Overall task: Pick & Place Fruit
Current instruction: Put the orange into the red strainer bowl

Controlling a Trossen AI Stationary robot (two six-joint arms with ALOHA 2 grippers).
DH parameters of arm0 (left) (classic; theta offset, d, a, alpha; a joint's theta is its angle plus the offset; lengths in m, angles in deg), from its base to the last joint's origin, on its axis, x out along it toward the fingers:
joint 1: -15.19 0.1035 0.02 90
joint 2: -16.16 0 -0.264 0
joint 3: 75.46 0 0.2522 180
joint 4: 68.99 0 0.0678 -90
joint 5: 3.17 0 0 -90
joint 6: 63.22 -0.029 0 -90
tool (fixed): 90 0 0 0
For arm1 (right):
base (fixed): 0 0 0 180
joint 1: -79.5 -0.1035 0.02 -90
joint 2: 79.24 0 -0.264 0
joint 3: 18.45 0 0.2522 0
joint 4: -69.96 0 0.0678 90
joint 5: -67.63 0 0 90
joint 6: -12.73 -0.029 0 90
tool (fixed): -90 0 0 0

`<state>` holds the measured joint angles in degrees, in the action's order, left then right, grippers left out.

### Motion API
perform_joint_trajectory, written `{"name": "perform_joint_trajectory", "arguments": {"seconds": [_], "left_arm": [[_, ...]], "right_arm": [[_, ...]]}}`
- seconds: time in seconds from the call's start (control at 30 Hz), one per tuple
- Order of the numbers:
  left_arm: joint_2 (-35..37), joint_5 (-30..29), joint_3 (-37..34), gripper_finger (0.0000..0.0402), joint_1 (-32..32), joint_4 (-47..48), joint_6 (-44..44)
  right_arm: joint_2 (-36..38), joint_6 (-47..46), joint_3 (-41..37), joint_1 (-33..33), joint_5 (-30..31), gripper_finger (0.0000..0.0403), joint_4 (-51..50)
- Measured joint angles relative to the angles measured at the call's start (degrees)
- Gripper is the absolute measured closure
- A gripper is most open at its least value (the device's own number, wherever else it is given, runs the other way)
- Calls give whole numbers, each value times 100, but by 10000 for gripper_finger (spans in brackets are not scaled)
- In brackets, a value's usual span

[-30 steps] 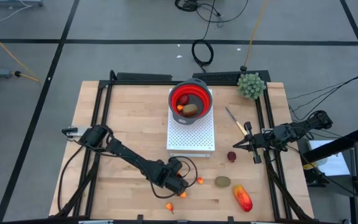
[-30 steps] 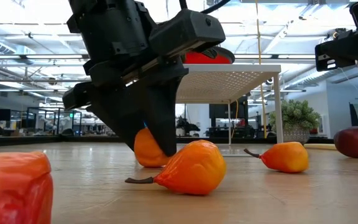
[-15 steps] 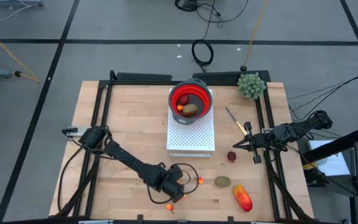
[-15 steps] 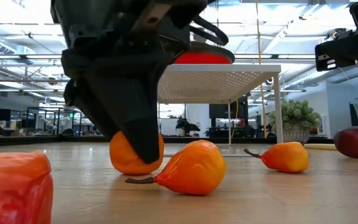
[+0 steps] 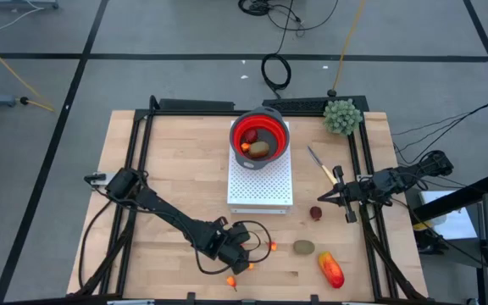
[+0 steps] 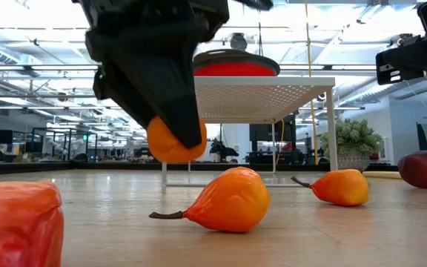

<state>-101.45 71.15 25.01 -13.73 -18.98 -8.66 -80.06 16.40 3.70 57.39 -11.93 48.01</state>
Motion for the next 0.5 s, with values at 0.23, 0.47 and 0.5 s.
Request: {"name": "perform_joint_trajectory", "arguments": {"seconds": [0.23,0.47,0.5], "left_arm": [[243,-256,2,279,-114,-273,-963],[371,-265,7,279,-225,-1235,-2383],[403,-250,6,279,-245,-1314,-2592]], "right_arm": [[-3,1,0,-1,0,403,2],[-3,1,-1,0,-2,403,-13],[1,-1,-1,-2,-2,403,-15]]}}
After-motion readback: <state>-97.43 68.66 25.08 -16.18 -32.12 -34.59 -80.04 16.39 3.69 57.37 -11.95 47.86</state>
